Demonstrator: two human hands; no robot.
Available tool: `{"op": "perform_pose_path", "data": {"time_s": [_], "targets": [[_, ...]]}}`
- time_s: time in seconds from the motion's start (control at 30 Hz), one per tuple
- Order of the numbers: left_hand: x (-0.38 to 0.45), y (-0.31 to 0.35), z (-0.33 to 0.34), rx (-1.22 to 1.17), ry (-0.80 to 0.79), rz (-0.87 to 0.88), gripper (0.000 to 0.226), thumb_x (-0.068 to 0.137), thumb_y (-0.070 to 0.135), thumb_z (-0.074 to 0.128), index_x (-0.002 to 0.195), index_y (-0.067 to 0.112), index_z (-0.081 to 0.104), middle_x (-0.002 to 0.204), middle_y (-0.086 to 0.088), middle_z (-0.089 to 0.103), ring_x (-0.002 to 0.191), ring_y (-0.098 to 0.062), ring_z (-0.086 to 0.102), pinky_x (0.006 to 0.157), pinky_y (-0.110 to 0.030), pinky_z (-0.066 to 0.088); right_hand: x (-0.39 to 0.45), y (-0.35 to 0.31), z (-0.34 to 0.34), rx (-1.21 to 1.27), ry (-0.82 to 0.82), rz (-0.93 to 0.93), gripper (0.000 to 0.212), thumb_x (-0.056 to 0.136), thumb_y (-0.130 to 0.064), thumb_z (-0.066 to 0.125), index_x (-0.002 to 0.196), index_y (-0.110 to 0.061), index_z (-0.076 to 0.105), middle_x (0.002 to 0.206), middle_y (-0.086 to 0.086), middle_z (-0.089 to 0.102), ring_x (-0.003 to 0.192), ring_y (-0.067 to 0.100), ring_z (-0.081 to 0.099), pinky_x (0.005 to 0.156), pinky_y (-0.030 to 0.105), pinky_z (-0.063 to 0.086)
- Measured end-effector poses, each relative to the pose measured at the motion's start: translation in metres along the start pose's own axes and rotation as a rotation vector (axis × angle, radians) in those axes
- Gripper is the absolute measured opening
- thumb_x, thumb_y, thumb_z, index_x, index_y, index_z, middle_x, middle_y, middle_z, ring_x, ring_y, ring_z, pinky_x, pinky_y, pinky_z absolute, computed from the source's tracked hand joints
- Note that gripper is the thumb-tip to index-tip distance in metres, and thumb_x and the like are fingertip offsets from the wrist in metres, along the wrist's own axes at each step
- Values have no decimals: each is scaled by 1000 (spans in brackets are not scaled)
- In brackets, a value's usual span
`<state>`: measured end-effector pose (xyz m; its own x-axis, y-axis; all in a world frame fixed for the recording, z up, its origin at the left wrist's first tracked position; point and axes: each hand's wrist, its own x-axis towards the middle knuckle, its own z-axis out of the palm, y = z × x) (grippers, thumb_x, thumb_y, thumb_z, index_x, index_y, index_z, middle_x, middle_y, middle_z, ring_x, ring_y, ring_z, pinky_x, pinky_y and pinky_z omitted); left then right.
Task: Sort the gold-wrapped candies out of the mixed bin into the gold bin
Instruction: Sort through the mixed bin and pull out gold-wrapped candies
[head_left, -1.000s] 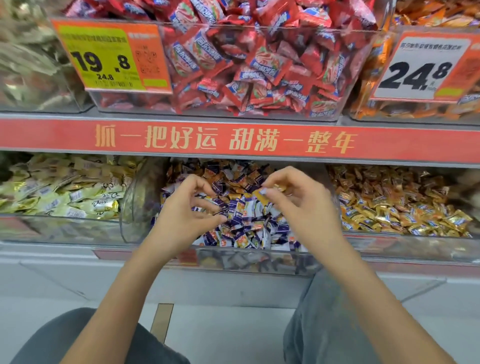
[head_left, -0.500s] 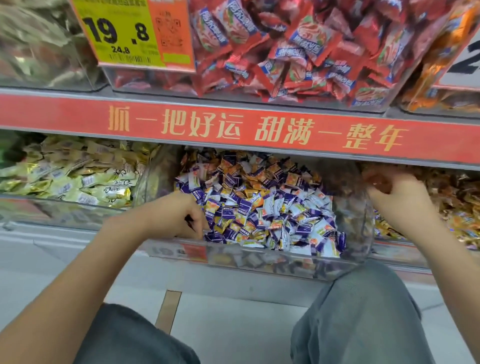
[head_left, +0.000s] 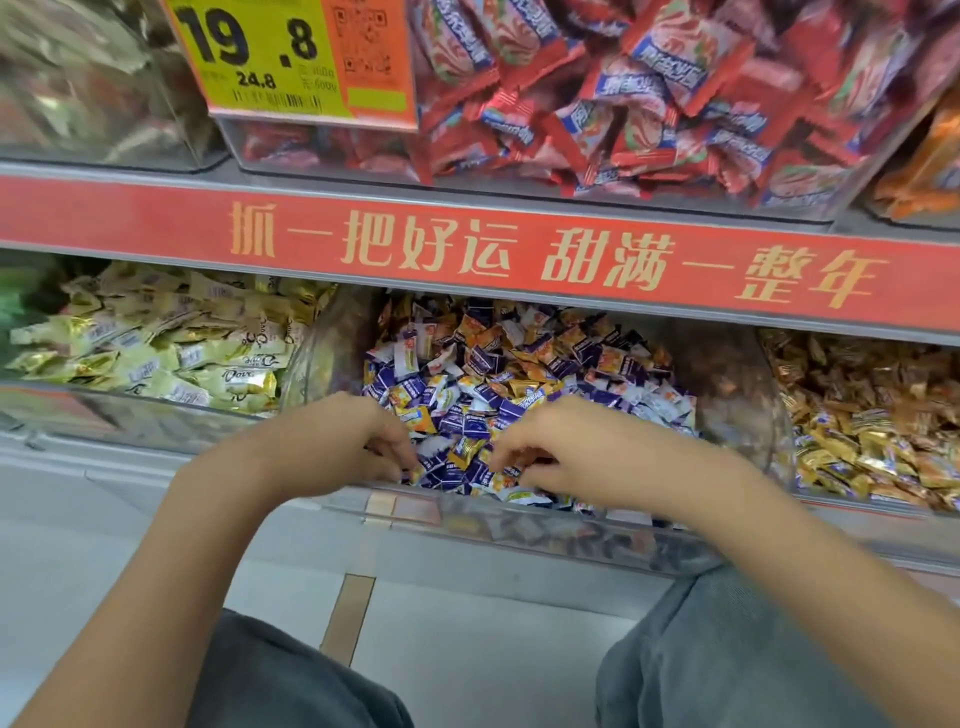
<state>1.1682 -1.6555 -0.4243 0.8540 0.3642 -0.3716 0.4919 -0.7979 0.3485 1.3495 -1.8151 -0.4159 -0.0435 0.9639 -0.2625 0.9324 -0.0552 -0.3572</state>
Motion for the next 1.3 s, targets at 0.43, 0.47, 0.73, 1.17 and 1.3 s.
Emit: {"op": "perform_pose_path", "data": {"time_s": [0.43, 0.47, 0.73, 1.17, 1.3], "targets": [[37, 34, 15, -32, 105, 86, 30, 74, 24, 80, 102, 22, 70, 89, 6, 58, 82, -13, 59, 76, -26, 51, 15, 21, 0, -361, -127, 126, 51, 69, -54, 75, 110, -33, 53, 105, -9, 62, 94, 18, 54, 78, 31, 29], [41, 36, 17, 27, 108, 81, 32, 73, 24, 80, 103, 23, 67, 98, 2, 54, 87, -17, 57, 80, -34, 51, 16, 21, 2, -368, -110, 110, 49, 69, -55, 74, 109, -32, 55, 103, -9, 63, 92, 18, 55, 78, 31, 27], [45, 30, 18, 317, 97, 95, 56, 67, 23, 83, 105, 28, 43, 125, 2, 37, 91, -16, 44, 68, -31, 37, 8, 28, -3, -122, -17, 87, 10, 84, -14, 68, 87, -23, 67, 87, -5, 68, 80, 12, 58, 66, 23, 43], [53, 35, 18, 459, 86, -23, 67, 78, 41, 72, 137, 38, 41, 130, -2, 33, 112, -21, 48, 65, -30, 35, 7, 8, 17, -208, 57, 147, 41, 81, -53, 65, 113, -28, 56, 110, -13, 63, 98, 13, 58, 85, 29, 39], [54, 36, 17, 346, 100, 3, 38, 87, 39, 64, 124, 32, 60, 119, 5, 45, 106, -17, 51, 65, -30, 37, 4, 11, 16, -55, 117, 172, 33, 79, -49, 70, 106, -31, 62, 105, -15, 62, 97, 6, 56, 67, 23, 35]]}}
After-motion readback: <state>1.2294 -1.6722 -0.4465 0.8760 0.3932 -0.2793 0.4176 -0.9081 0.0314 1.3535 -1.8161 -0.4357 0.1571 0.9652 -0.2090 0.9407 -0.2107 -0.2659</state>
